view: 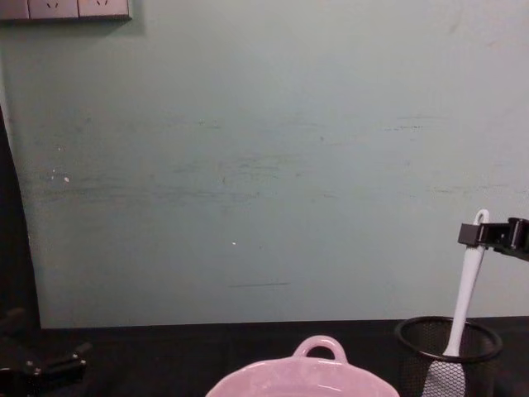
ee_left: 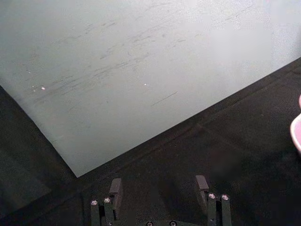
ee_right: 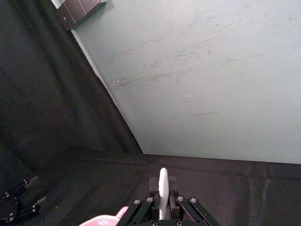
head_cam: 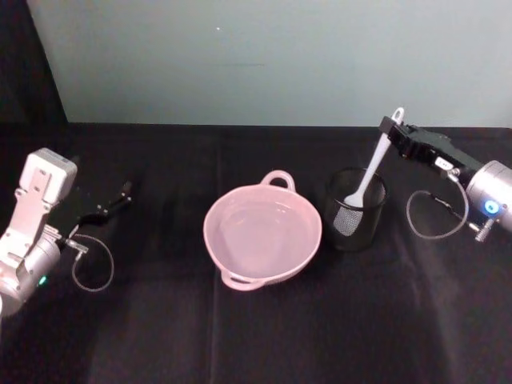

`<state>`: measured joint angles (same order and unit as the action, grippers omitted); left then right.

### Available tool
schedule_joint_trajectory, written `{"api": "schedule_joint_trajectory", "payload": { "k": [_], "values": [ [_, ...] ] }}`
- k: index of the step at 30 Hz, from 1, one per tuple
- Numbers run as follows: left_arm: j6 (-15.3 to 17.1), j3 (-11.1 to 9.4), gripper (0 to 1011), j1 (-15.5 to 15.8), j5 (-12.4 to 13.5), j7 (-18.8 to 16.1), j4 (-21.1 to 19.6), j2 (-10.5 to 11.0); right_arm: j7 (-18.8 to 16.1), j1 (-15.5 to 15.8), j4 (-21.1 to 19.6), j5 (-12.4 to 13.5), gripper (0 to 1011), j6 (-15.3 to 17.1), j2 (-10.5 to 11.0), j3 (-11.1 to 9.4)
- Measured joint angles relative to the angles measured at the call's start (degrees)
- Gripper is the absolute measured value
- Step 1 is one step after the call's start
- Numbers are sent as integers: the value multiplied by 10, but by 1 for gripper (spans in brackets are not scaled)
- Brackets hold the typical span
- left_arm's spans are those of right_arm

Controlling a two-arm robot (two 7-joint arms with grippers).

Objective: Use the one hand to pick up the spoon and stir the clear water in the bowl.

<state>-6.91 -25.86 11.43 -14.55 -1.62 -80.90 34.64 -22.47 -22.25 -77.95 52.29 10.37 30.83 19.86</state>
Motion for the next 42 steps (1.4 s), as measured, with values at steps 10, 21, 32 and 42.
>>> {"api": "schedule_joint_trajectory", "payload": {
  "k": [10,21,32,42],
  "values": [
    [0,0,1011,0,0,0,0,0,-5,-5,15,5,119,4,-4,4],
    [0,0,1011,0,0,0,0,0,-5,-5,21,13,120,7,-4,5],
    [0,0,1011,0,0,0,0,0,-8,-6,24,13,120,2,-5,6],
    [0,0,1011,0,0,0,0,0,-7,-5,24,13,277,3,-5,5]
  ]
}}
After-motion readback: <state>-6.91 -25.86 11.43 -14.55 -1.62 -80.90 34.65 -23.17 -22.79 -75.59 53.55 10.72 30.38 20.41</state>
